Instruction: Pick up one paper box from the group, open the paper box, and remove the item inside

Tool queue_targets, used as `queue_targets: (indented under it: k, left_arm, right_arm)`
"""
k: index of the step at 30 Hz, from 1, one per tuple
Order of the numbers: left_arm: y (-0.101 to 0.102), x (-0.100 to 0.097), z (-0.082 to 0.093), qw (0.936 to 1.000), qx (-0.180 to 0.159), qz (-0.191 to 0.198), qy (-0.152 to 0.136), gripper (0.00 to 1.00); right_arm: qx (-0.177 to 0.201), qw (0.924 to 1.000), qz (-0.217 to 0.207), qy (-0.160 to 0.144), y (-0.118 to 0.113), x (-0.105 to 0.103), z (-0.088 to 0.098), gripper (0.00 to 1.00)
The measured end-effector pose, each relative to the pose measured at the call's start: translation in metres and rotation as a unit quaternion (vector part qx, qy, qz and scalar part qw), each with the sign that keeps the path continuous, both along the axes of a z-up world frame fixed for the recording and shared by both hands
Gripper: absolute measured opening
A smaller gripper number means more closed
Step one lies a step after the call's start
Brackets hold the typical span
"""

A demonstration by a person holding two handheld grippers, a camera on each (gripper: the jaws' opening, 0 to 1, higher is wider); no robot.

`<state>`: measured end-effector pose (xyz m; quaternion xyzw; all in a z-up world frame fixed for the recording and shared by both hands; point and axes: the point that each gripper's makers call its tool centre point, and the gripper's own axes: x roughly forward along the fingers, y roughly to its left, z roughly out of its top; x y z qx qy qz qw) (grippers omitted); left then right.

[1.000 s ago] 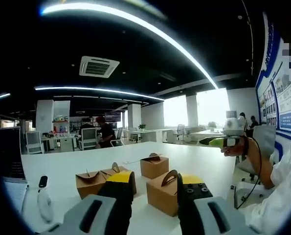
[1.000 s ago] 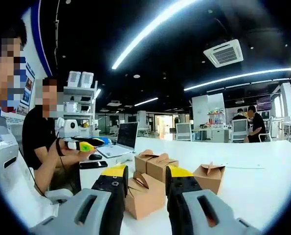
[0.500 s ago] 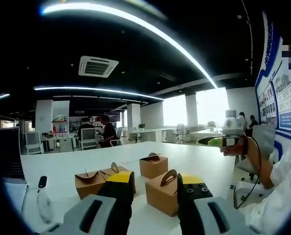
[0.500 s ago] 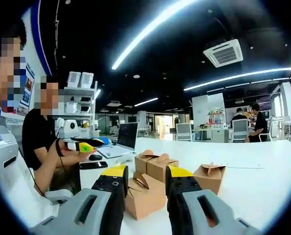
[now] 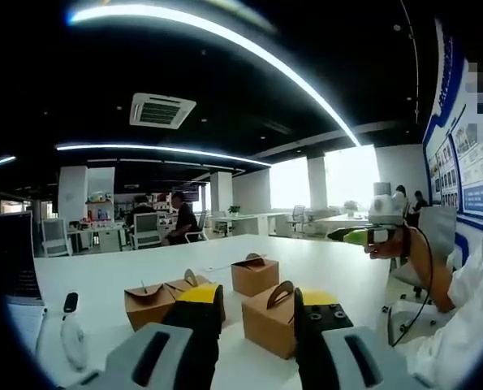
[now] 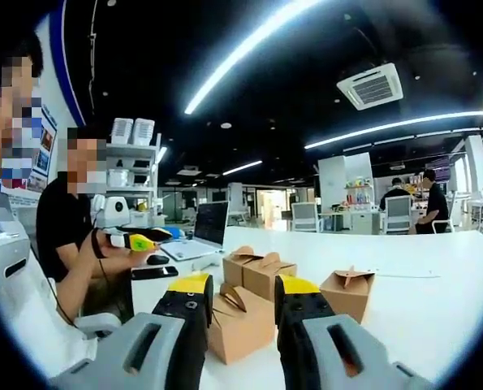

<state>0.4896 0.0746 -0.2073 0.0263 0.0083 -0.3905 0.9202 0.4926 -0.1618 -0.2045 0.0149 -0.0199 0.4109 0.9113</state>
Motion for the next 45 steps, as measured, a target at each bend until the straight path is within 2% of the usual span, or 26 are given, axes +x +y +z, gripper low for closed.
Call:
queue_targets:
  k: [4, 7, 15, 25, 31, 36, 39, 42, 45]
  left_arm:
    - [-0.002, 0.003, -0.002, 1.0000, -0.001, 0.002, 0.004, 0.37]
    - [-0.008, -0.003, -0.002, 1.0000, 0.007, -0.001, 0.000, 0.37]
    - [-0.012, -0.004, 0.001, 0.9999, 0.009, -0.004, -0.006, 0.37]
    - [-0.014, -0.002, -0.002, 0.9999, 0.013, -0.002, -0.004, 0.37]
    - [-0.013, 0.001, -0.004, 0.9996, 0.028, 0.008, -0.002, 0.37]
    - [-0.020, 0.002, -0.005, 0.9984, 0.053, 0.014, -0.013, 0.36]
    - [-0.024, 0.003, -0.011, 0.9979, 0.062, 0.014, -0.006, 0.36]
    - [-0.031, 0.001, -0.009, 0.9985, 0.055, 0.005, -0.004, 0.36]
    - [-0.037, 0.004, -0.013, 0.9975, 0.070, 0.007, -0.004, 0.36]
  right_arm:
    - [-0.002, 1.0000, 0.004, 0.005, 0.004, 0.002, -0.004, 0.31]
    - [-0.006, 0.9999, 0.007, 0.009, 0.005, 0.001, -0.008, 0.31]
    - [-0.002, 1.0000, 0.001, 0.009, -0.002, 0.003, -0.006, 0.31]
    - [-0.007, 0.9999, 0.005, 0.013, 0.003, 0.004, -0.010, 0.31]
    - [-0.015, 0.9998, 0.004, 0.015, 0.006, 0.006, -0.014, 0.31]
    - [-0.019, 0.9997, 0.003, 0.018, 0.007, 0.008, -0.017, 0.31]
    - [-0.021, 0.9996, 0.005, 0.019, 0.010, 0.008, -0.019, 0.31]
    - [-0.022, 0.9995, 0.008, 0.020, 0.012, 0.007, -0.019, 0.31]
    - [-0.021, 0.9995, 0.009, 0.020, 0.013, 0.007, -0.020, 0.31]
